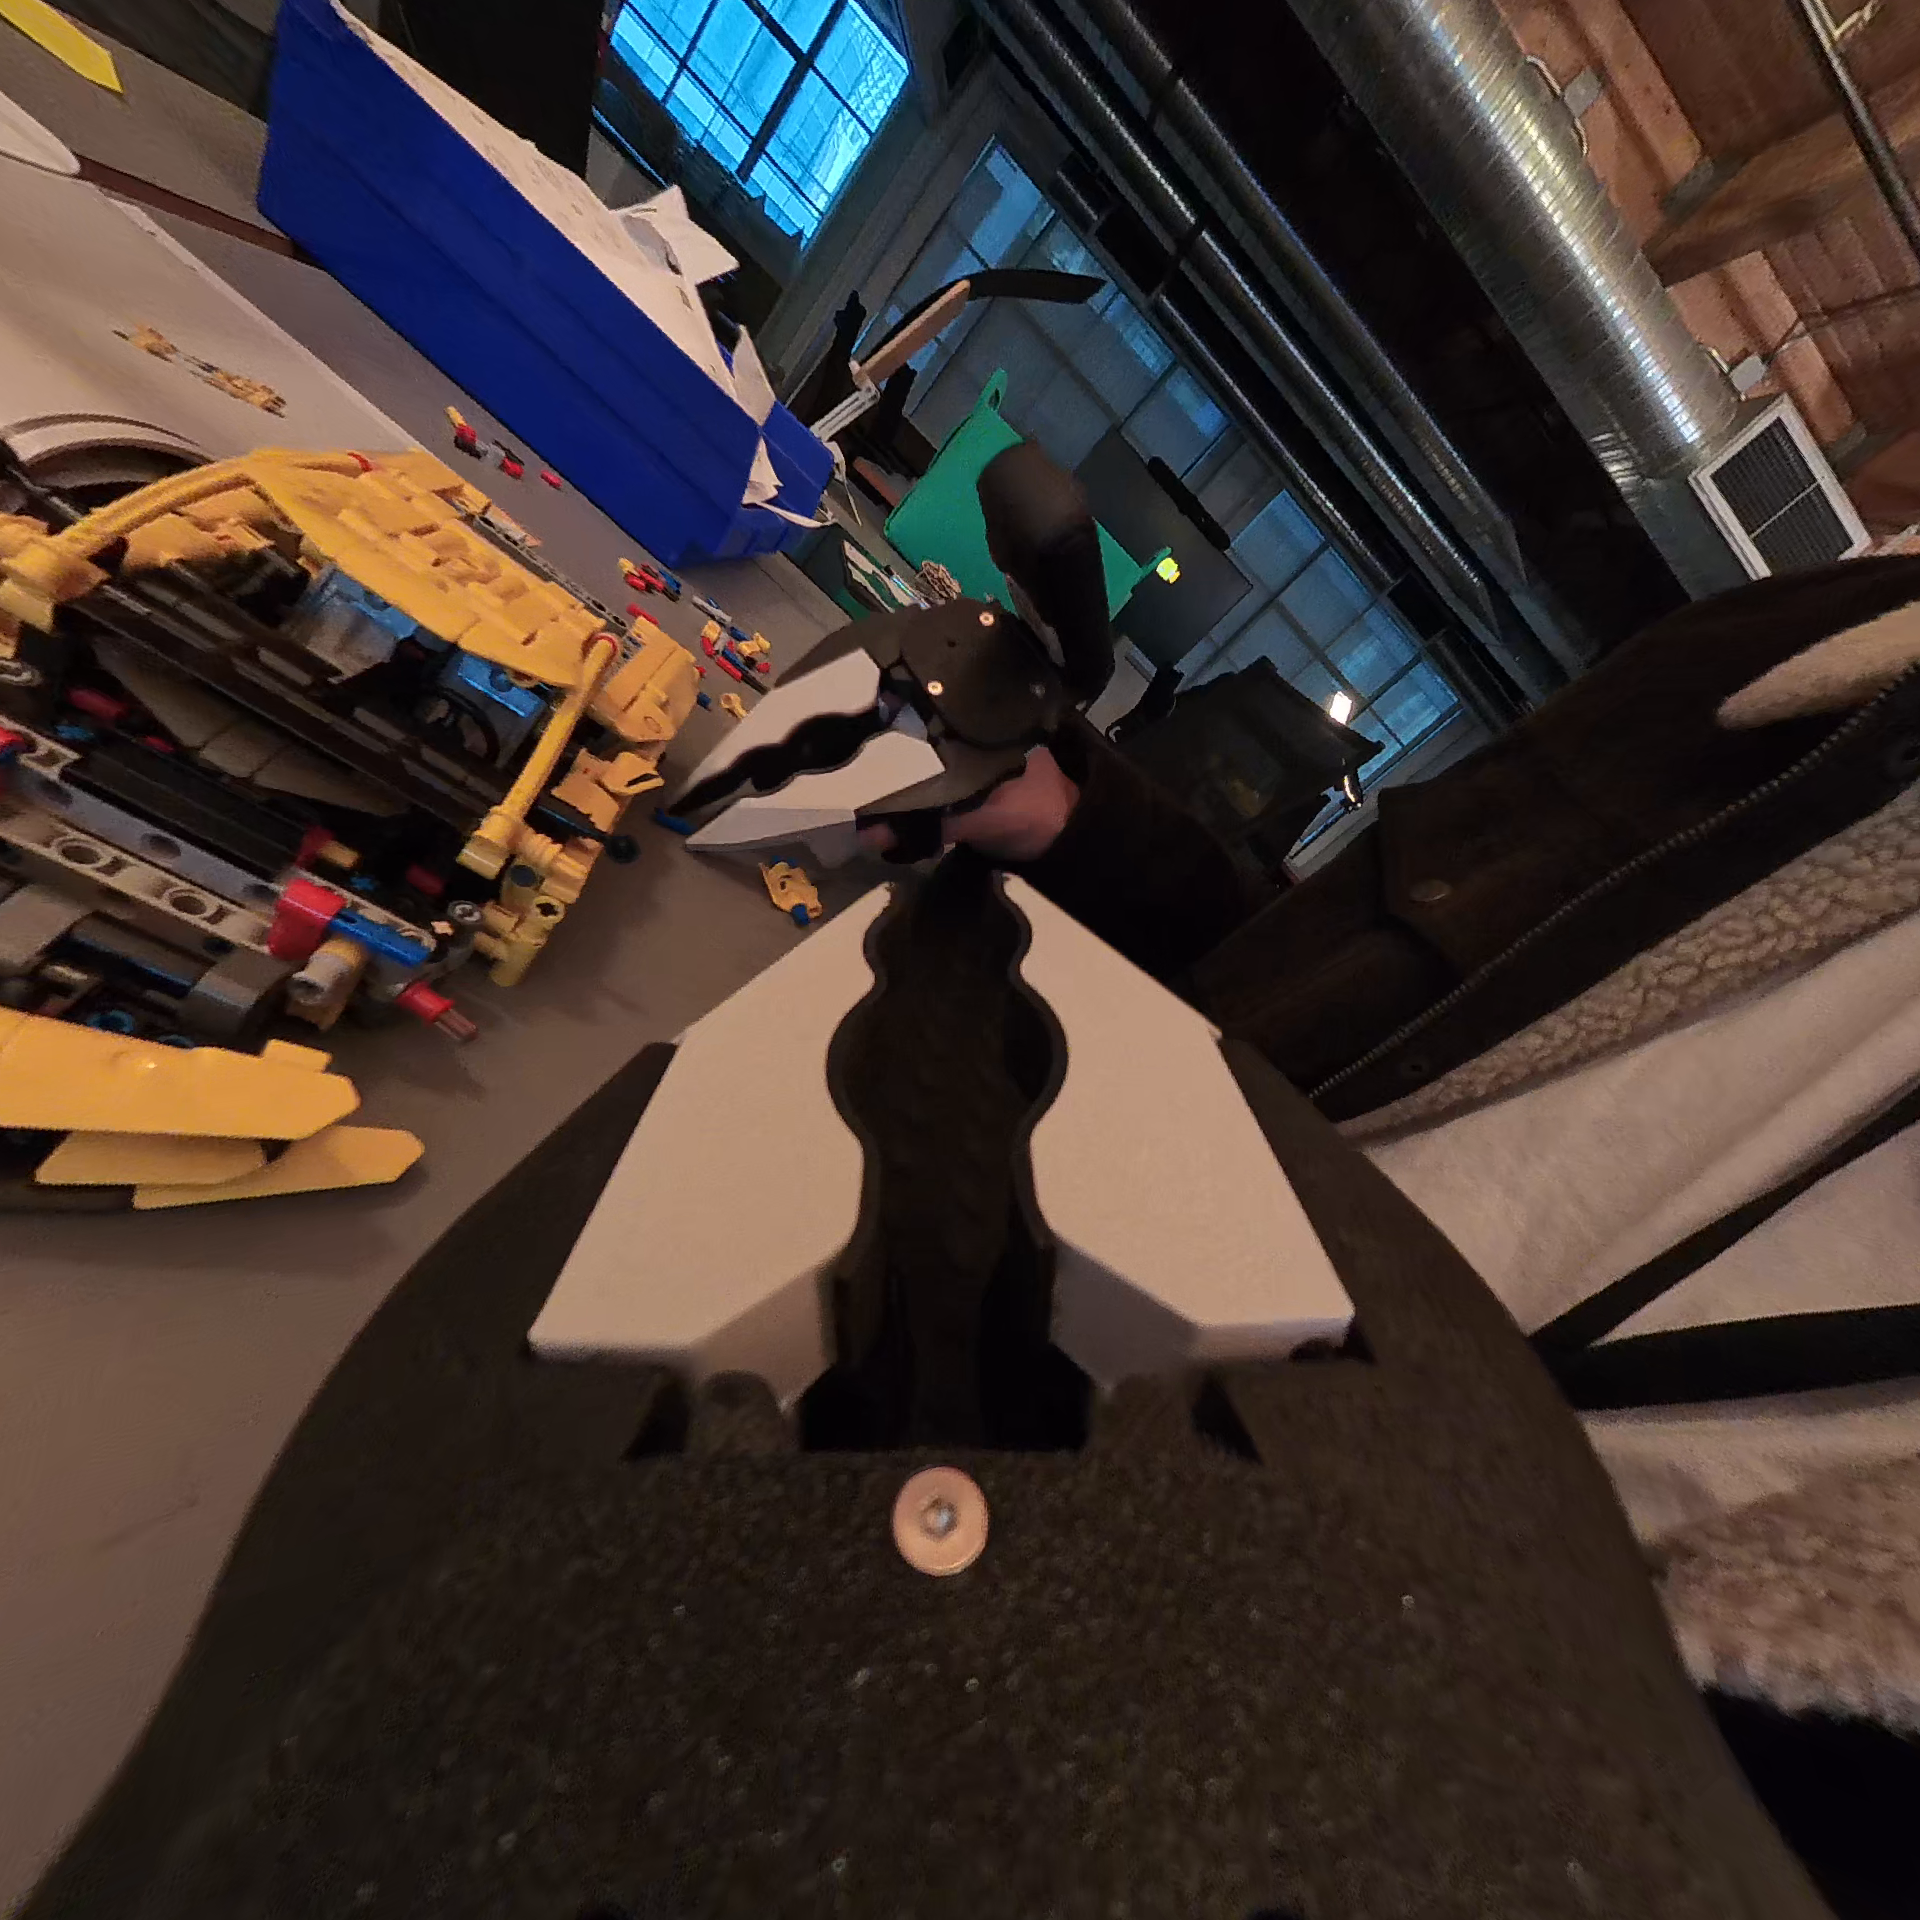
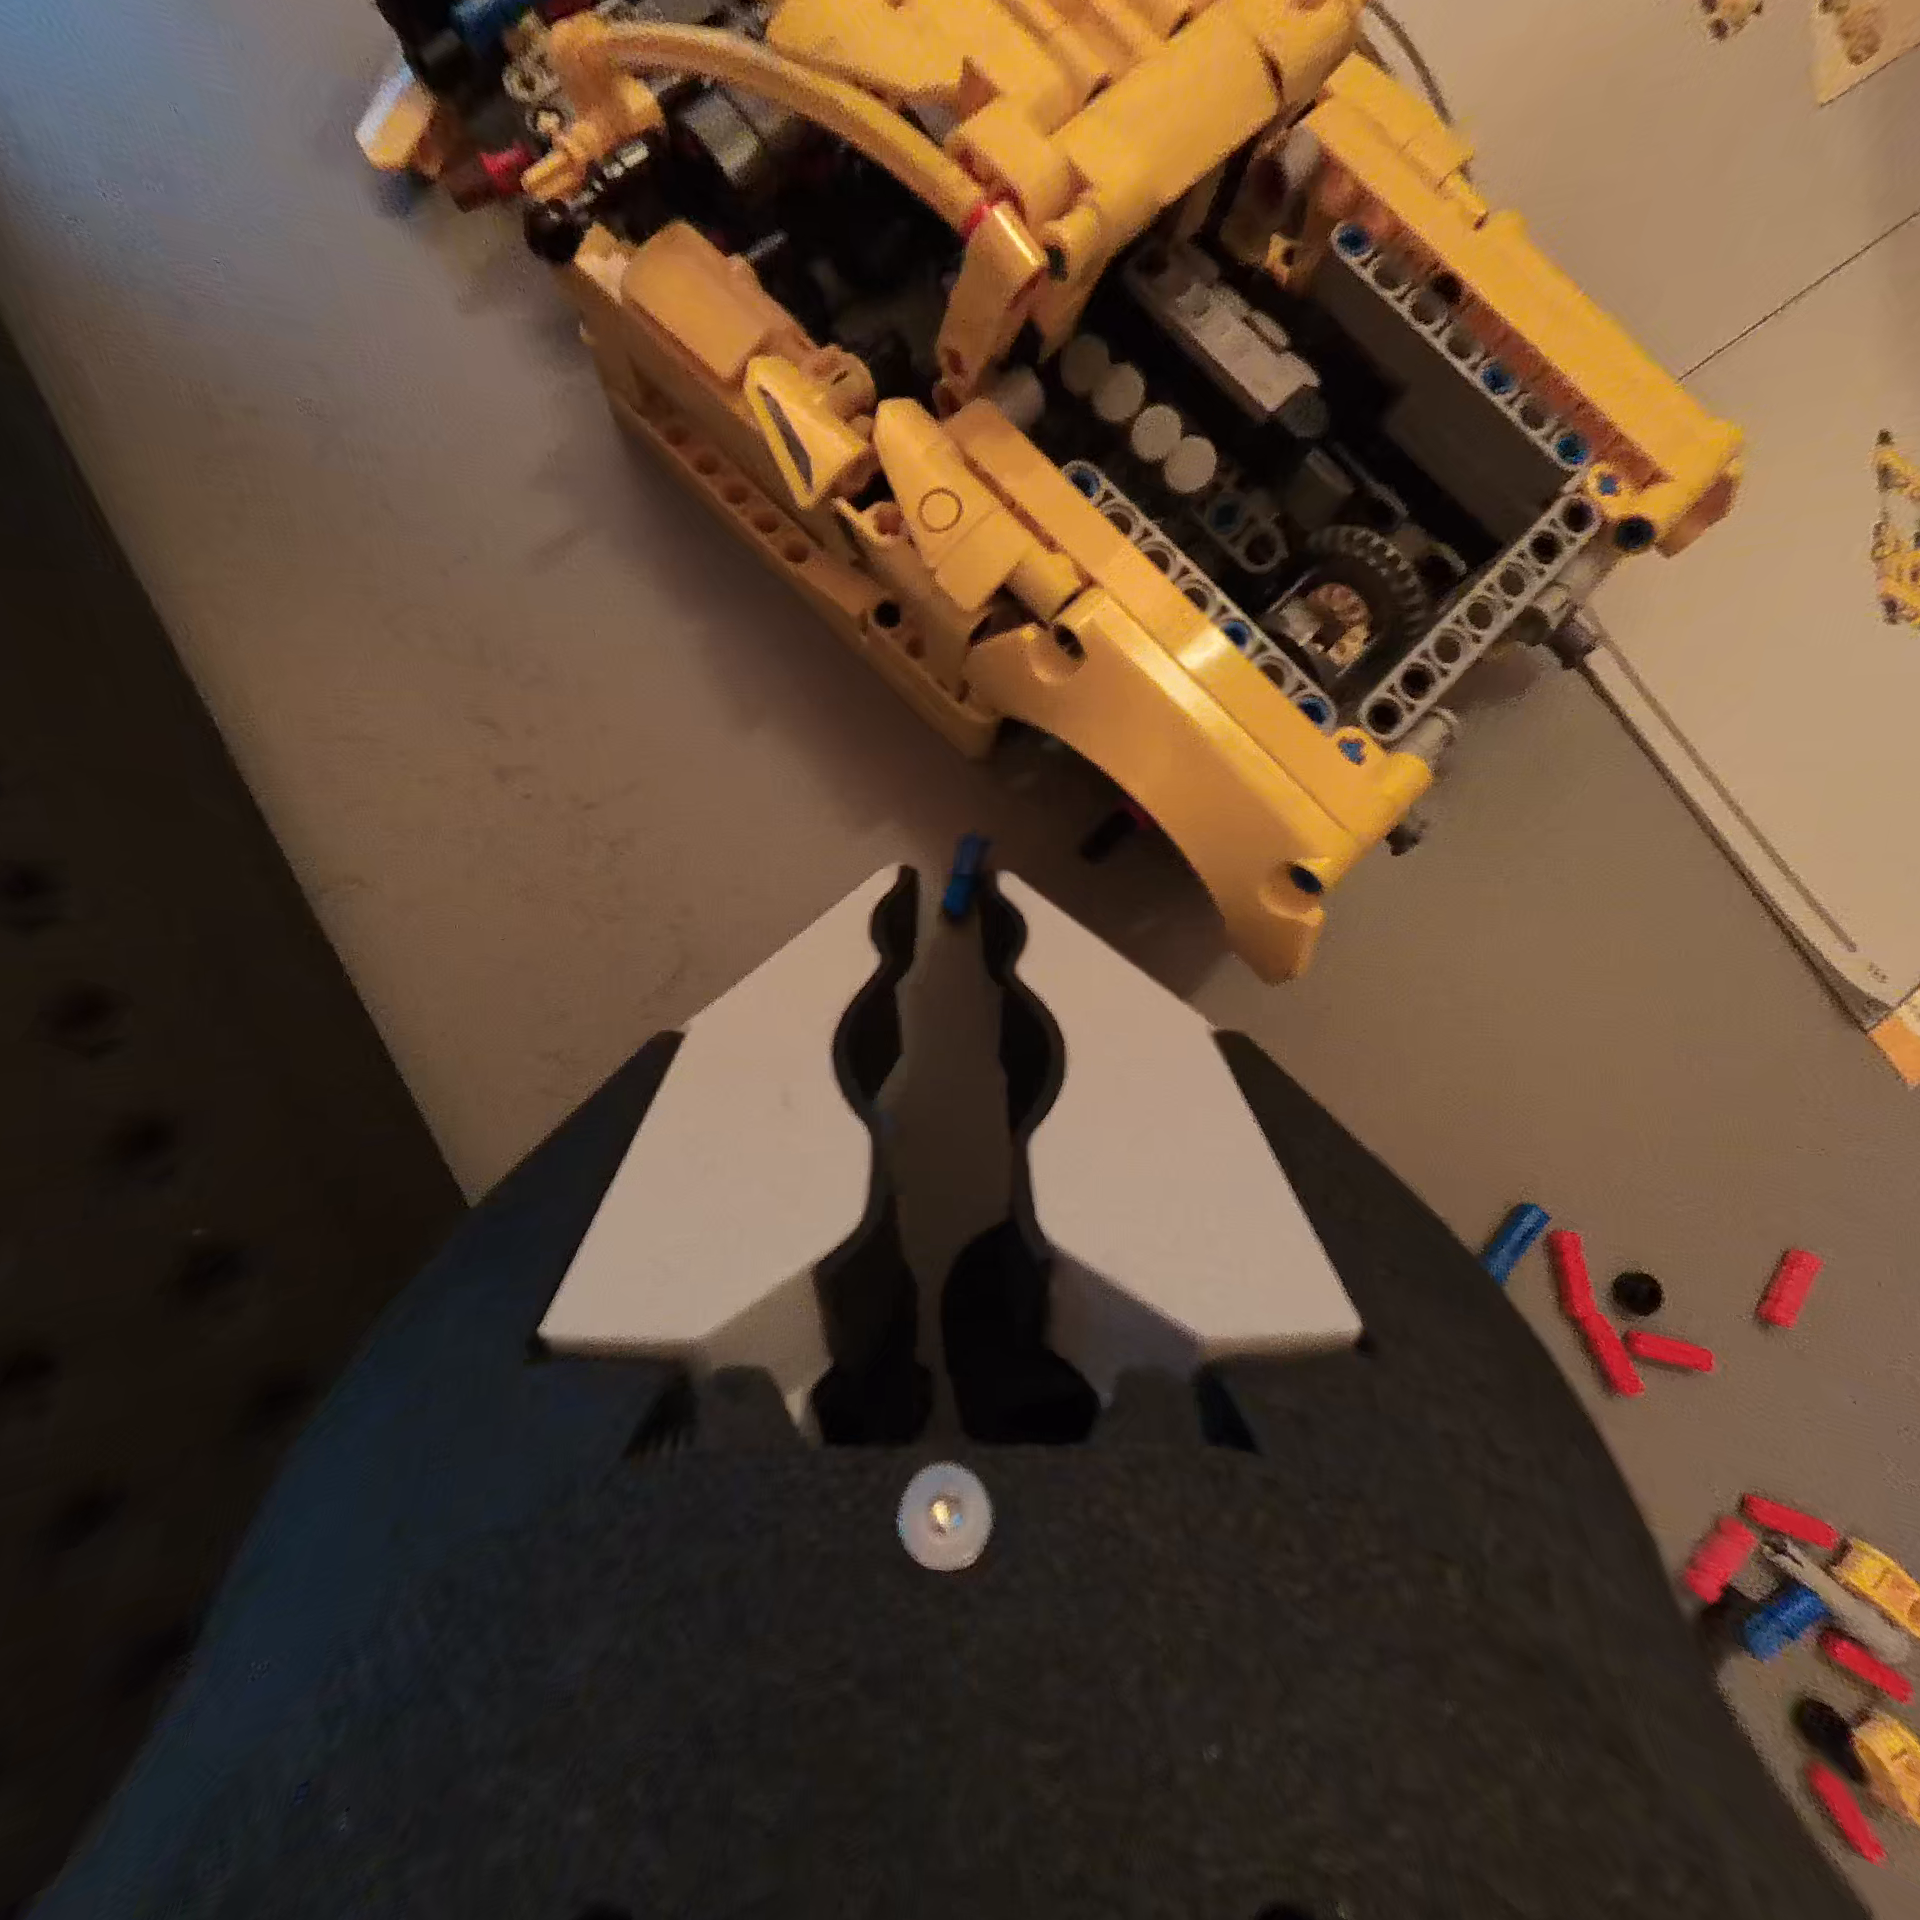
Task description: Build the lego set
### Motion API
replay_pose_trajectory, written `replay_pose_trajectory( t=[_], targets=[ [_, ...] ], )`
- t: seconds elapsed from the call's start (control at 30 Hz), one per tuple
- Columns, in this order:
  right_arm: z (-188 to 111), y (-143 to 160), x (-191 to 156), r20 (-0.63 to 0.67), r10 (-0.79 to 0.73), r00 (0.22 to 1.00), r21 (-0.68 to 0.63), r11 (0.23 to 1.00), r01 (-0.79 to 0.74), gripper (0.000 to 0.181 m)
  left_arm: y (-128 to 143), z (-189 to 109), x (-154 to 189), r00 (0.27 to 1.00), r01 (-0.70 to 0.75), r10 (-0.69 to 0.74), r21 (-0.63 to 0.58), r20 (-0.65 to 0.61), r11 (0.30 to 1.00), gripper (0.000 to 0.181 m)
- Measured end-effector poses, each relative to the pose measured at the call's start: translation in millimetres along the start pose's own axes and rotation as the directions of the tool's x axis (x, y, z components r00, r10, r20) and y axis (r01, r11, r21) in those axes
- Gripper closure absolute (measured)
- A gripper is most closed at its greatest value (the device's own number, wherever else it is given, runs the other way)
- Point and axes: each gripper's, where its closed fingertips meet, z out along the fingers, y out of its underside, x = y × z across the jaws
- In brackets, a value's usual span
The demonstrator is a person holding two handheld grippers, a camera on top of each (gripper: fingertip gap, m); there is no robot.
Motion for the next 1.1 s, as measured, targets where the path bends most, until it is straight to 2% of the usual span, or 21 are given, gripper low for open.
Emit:
replay_pose_trajectory(
  t=[0.13,0.2,0.33,0.4,0.47,0.53,0.8,0.97,1.1],
  targets=[
    [-1,-2,-7,0.004,-0.096,0.995,-0.028,0.995,0.096,0.177,1,3,-16,0.995,0.034,-0.033,-0.009,0.089,0.999,0.167],
    [-9,-26,-25,0.017,-0.205,0.979,0.072,0.976,0.203,0.177,3,5,-21,0.993,0.049,-0.045,-0.026,0.113,0.998,0.167],
    [-30,-88,-76,-0.059,-0.517,0.854,0.243,0.822,0.515,0.177,8,10,-20,0.993,0.063,-0.057,-0.063,0.101,0.996,0.167],
    [-32,-112,-97,-0.106,-0.611,0.784,0.293,0.735,0.612,0.178,8,10,-17,0.995,0.059,-0.054,-0.059,0.082,0.997,0.167],
    [-27,-124,-105,-0.144,-0.66,0.737,0.295,0.683,0.668,0.178,7,10,-14,0.996,0.057,-0.054,-0.049,0.065,0.997,0.167],
    [-24,-131,-113,-0.143,-0.681,0.718,0.333,0.65,0.683,0.178,5,8,-13,0.997,0.06,-0.058,-0.035,0.057,0.998,0.167],
    [-30,-140,-118,-0.155,-0.653,0.742,0.409,0.641,0.65,0.177,-1,3,-3,0.993,0.109,-0.108,0.006,-0.038,0.994,0.176],
    [-33,-141,-120,-0.168,-0.65,0.741,0.428,0.629,0.649,0.178,2,3,0,0.994,0.096,-0.097,-0.018,-0.048,0.995,0.176],
    [-39,-142,-124,-0.112,-0.584,0.804,0.502,0.665,0.553,0.177,2,2,6,0.991,0.097,-0.098,-0.022,-0.09,0.995,0.177]
  ],
)
